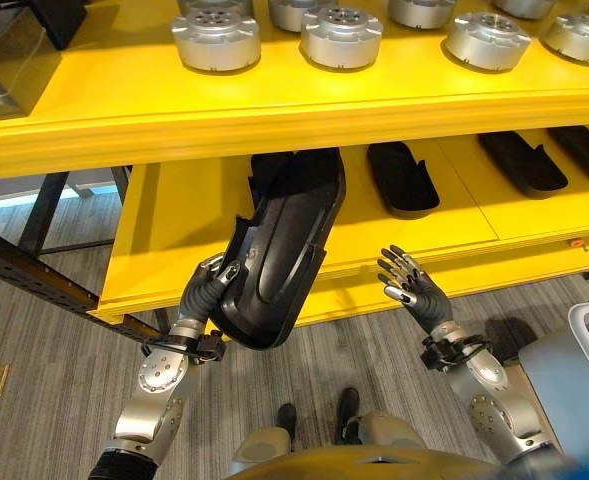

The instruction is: Move parts from the plastic box to the shelf.

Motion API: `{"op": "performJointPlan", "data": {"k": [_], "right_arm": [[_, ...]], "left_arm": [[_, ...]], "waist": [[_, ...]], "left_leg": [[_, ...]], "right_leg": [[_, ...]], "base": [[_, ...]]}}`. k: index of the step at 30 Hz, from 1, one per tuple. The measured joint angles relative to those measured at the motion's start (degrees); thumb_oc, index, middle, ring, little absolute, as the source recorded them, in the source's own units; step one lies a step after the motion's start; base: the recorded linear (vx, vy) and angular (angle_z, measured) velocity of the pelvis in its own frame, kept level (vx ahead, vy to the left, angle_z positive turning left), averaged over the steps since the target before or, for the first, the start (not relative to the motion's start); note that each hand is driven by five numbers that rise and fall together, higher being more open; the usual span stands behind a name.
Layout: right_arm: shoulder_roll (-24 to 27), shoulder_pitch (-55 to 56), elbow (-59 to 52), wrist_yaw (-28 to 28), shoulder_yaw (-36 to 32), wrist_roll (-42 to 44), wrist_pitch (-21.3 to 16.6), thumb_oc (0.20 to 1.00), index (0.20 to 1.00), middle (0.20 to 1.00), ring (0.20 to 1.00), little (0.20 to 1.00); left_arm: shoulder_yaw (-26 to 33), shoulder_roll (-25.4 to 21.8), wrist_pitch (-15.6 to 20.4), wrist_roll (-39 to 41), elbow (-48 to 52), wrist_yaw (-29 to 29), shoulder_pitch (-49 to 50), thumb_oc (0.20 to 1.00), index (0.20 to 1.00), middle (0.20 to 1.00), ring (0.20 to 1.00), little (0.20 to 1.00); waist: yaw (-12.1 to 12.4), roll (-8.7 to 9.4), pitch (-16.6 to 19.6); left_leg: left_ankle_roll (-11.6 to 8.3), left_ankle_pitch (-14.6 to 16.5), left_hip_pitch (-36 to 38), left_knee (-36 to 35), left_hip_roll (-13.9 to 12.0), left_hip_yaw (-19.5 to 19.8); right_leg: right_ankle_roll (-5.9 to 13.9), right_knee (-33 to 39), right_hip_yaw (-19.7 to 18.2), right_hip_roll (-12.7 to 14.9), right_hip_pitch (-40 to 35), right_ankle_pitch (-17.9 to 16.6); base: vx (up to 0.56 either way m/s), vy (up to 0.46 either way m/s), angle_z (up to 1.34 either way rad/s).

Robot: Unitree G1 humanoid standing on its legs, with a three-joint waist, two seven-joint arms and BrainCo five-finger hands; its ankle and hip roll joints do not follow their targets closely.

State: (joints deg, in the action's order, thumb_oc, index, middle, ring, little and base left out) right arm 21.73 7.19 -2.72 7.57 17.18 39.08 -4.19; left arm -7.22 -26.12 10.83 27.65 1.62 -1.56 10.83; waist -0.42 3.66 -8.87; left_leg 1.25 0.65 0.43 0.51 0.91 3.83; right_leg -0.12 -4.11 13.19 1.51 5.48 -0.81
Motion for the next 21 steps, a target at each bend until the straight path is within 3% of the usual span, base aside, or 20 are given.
{"op": "performJointPlan", "data": {"k": [4,6,7,8,9,10,11,13,15,17,18,20,21], "right_arm": [[0.8,-0.5,0.0,0.1,0.0,0.0,0.1,1.0,1.0,1.0,1.0,1.0],[1.8,-0.6,0.1,0.1,-0.1,0.0,0.1,1.0,1.0,1.0,1.0,1.0],[2.2,-0.6,0.1,0.1,-0.3,0.0,0.1,1.0,1.0,1.0,1.0,1.0],[2.8,-0.7,0.3,0.1,-0.4,0.0,0.1,1.0,1.0,1.0,1.0,1.0],[3.1,-0.8,0.4,0.0,-0.4,0.0,0.1,1.0,1.0,1.0,1.0,1.0],[2.9,-0.9,0.4,-0.1,-0.3,0.1,0.2,1.0,1.0,1.0,1.0,1.0],[2.6,-0.7,0.2,-0.1,-0.3,0.1,0.2,1.0,1.0,1.0,1.0,1.0],[2.6,-0.6,0.0,-0.3,-0.4,0.1,0.2,1.0,1.0,1.0,1.0,1.0],[1.5,-1.5,1.4,-1.6,-0.4,0.4,0.2,1.0,1.0,1.0,1.0,1.0],[1.7,-3.0,2.1,-2.8,-0.9,0.8,0.2,1.0,1.0,1.0,1.0,1.0],[2.0,-3.1,1.8,-3.0,-0.9,0.8,0.1,1.0,1.0,1.0,1.0,1.0],[3.8,-3.0,1.4,-3.2,-1.1,1.1,-0.1,1.0,1.0,1.0,1.0,1.0],[3.5,-3.0,1.9,-3.2,-1.2,1.2,-0.3,1.0,1.0,1.0,1.0,1.0]], "left_arm": [[0.0,1.5,-0.5,0.4,0.3,0.8,0.1,0.2,0.2,0.2,0.2,0.2],[0.0,1.9,-0.5,0.5,0.2,1.2,0.1,0.2,0.2,0.2,0.2,0.2],[0.0,2.5,-0.6,0.5,0.2,1.2,0.1,0.2,0.2,0.2,0.2,0.2],[-0.1,3.0,-0.6,0.6,0.2,1.2,-0.2,0.2,0.2,0.2,0.2,0.2],[0.0,3.0,-0.6,0.7,0.2,1.2,-0.2,0.2,0.2,0.2,0.2,0.2],[0.4,2.7,-0.6,1.1,0.1,1.2,-0.3,0.2,0.2,0.2,0.2,0.2],[1.0,2.6,-0.5,1.1,0.2,1.2,0.1,0.2,0.2,0.2,0.2,0.2],[1.4,2.7,-0.6,1.2,0.1,1.0,0.1,0.2,0.2,0.2,0.2,0.2],[1.3,2.9,-0.6,1.1,-0.2,0.2,-1.5,0.2,0.2,0.2,0.2,0.2],[0.6,3.8,-0.8,1.2,-1.3,-1.0,-4.1,0.2,0.2,0.2,0.2,0.2],[0.3,4.0,-0.8,1.2,-1.3,-1.2,-4.3,0.2,0.2,0.2,0.2,0.2],[0.0,5.2,-0.7,1.2,-1.1,-1.1,-4.0,0.2,0.2,0.2,0.2,0.2],[0.0,5.1,-0.6,1.2,-1.0,-1.2,-4.2,0.2,0.2,0.2,0.2,0.2]], "waist": [[0.0,0.01,0.0],[0.1,0.18,-0.2],[0.4,0.42,-0.3],[0.8,0.17,-1.2],[1.3,-0.01,-1.9],[1.3,1.09,-2.6],[1.4,1.66,-2.5],[1.0,2.1,-2.6],[0.4,1.92,-2.8],[-1.1,-0.05,-3.3],[-1.7,-0.8,-3.1],[-1.9,-4.95,-1.0],[-1.5,-6.35,-0.1]], "left_leg": [[-1.33,0.6,1.2,0.3,-1.0,-0.1],[-2.88,1.5,-1.1,5.0,-0.6,-0.2],[-4.14,2.4,-3.6,10.6,0.1,-0.4],[-5.37,3.2,-5.7,16.4,0.3,-0.8],[-5.68,3.5,-5.7,17.8,-0.2,-1.1],[-5.19,4.4,-7.1,20.4,-1.4,-2.5],[-3.91,5.3,-6.9,20.5,-3.1,-4.2],[-4.23,5.6,-6.2,17.2,-8.9,-4.6],[-7.84,2.8,-5.5,9.1,-16.6,1.1],[-8.7,1.8,-5.3,6.9,-21.7,-2.7],[-8.72,1.4,-4.9,5.5,-21.8,-3.6],[-7.55,0.5,-2.6,2.0,-21.2,-3.5],[-9.2,-1.1,-1.8,0.3,-19.9,-2.3]], "right_leg": [[-0.29,4.0,0.0,-1.6,-3.4,-0.9],[-0.18,4.1,0.4,-1.3,-3.9,-0.6],[-0.38,4.1,1.0,-0.8,-4.3,-0.4],[-0.99,3.9,1.9,-0.2,-5.2,0.0],[-1.64,3.4,1.8,0.0,-5.7,0.4],[-4.35,3.7,1.8,0.9,-6.2,0.5],[-4.47,3.8,1.9,0.7,-5.9,0.6],[-4.55,3.3,2.1,0.4,-5.8,0.8],[-3.64,1.6,1.8,0.1,-4.0,1.2],[-2.67,0.1,3.4,0.3,-3.6,1.5],[-2.29,-0.5,3.6,0.6,-3.5,1.7],[-0.2,-1.5,3.7,0.1,-3.1,2.0],[1.16,-2.6,3.3,0.7,-2.4,2.4]], "base": [[-0.01,-0.111,0.0],[-0.07,-0.037,0.26],[-0.09,-0.021,0.4],[-0.04,0.029,0.33],[0.02,0.096,0.23],[0.05,0.087,0.02],[0.05,0.113,0.0],[0.06,0.212,-0.02],[0.07,0.379,-0.03],[0.08,0.281,0.14],[0.07,0.203,0.29],[0.08,0.26,0.08],[0.12,0.387,0.04]]}}
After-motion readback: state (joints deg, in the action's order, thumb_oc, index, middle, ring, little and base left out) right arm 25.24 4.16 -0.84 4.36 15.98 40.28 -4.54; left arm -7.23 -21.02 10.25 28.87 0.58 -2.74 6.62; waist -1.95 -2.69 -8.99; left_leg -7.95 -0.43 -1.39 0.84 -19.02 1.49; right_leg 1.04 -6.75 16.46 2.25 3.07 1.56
